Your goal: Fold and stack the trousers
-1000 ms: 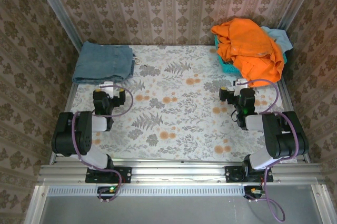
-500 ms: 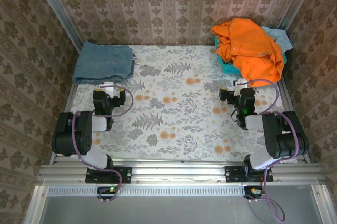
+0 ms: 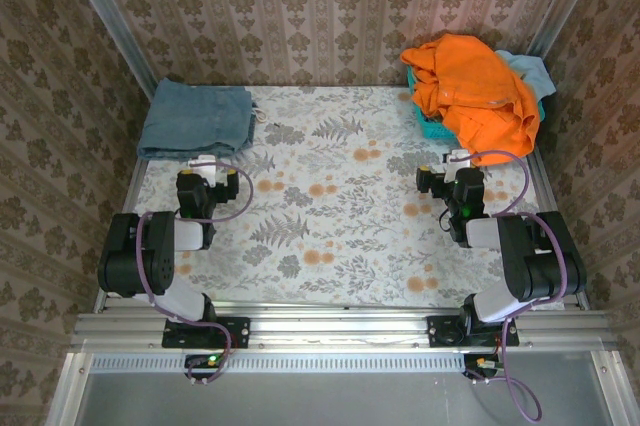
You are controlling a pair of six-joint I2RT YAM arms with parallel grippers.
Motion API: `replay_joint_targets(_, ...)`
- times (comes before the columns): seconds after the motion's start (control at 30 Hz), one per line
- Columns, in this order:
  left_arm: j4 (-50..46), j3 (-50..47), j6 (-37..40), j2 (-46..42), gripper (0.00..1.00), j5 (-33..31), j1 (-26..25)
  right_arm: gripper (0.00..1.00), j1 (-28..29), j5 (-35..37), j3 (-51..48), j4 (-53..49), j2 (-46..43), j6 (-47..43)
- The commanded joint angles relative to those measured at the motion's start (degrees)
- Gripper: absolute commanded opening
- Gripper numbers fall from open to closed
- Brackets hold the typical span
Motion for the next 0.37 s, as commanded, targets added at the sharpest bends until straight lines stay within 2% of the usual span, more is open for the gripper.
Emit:
replay_joint_targets(0.0, 0.37, 0.17, 0.95, -0.57, 1.0, 0.88, -0.39, 1.0, 0.24, 0.37, 0.43, 0.6, 0.14, 0.65)
replay_joint_targets(0.33, -0.3, 0.61, -0.19, -0.52, 1.0, -0.25, 0.22, 1.0, 0.26, 0.32, 0.35, 0.51, 0.28, 0.65)
